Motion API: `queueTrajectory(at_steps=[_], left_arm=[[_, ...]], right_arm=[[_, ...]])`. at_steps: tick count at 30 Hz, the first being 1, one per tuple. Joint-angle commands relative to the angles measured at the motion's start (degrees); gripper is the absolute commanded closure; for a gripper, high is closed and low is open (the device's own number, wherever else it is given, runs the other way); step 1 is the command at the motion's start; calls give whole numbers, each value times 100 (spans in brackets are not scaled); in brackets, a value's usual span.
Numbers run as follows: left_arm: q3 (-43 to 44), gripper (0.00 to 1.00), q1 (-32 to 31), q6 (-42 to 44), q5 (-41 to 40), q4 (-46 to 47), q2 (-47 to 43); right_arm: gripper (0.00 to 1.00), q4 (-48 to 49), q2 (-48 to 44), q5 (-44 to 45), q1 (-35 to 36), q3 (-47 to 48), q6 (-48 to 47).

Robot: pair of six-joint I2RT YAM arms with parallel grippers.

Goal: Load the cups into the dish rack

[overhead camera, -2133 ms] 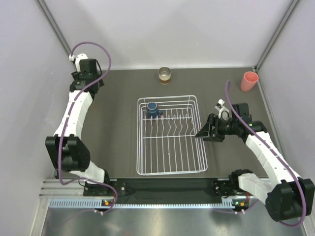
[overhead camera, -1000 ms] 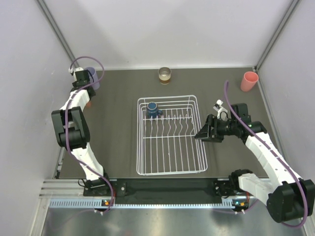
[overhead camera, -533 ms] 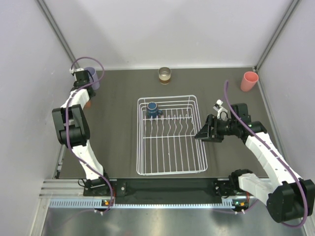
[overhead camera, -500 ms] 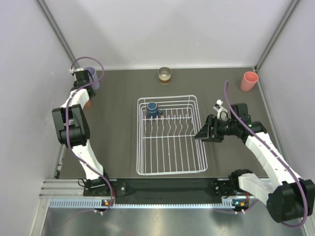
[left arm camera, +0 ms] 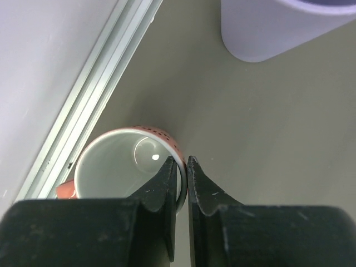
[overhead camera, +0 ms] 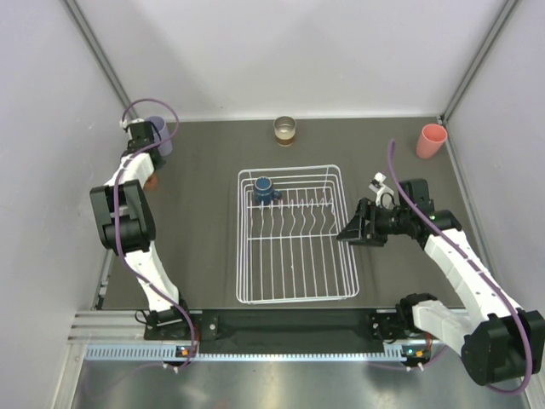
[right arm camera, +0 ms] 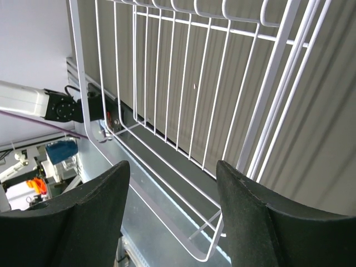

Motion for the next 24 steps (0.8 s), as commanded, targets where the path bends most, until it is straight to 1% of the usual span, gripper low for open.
queueTrajectory(at_steps=[1, 6, 9, 11, 12, 14, 15, 16, 18, 20, 21, 22, 23, 24], left_arm=[[-110, 100, 30, -222, 107, -305, -431], [-338, 100, 30, -512, 186, -542, -914], [-513, 100, 30, -793, 440, -692, -1414], [-655, 100, 21, -1109, 625, -666, -1932], [-794, 100, 21, -1223, 861, -649, -2291], [-918, 100, 21, -1619, 1152, -605, -2680], [-1032, 100, 21, -1751, 1501, -578, -3030], [-1059, 100, 12, -2030, 1748, -578, -3198], [-1147, 100, 12, -2287, 2249, -526, -3672], [-1147, 100, 12, -2612, 2532, -534, -3972], [-1165, 100, 12, -2735, 2681, -499, -4261], [-1182, 100, 3, -2971, 3022, -438, -4385], [-1191, 100, 3, -3113, 3191, -394, -4517], [-1261, 100, 3, -3245, 3410, -176, -4745]], right_arm=[[36, 110, -92, 60, 53, 341, -37], [36, 83, -153, 156, 62, 420, -10], [36, 31, -162, 235, 53, 446, -10], [36, 22, -153, 279, 62, 490, -45], [36, 22, -153, 305, 62, 508, -54], [35, 4, -153, 341, 71, 595, -115], [33, -5, -162, 410, 80, 631, -133], [32, -5, -171, 446, 80, 709, -150], [31, 13, -171, 560, 97, 806, -168], [31, 39, -153, 604, 132, 982, -142], [32, 100, -136, 613, 193, 1043, -124], [32, 136, -118, 639, 220, 1166, -72], [32, 197, -101, 674, 290, 1228, -45], [32, 267, -92, 762, 499, 1289, -19]])
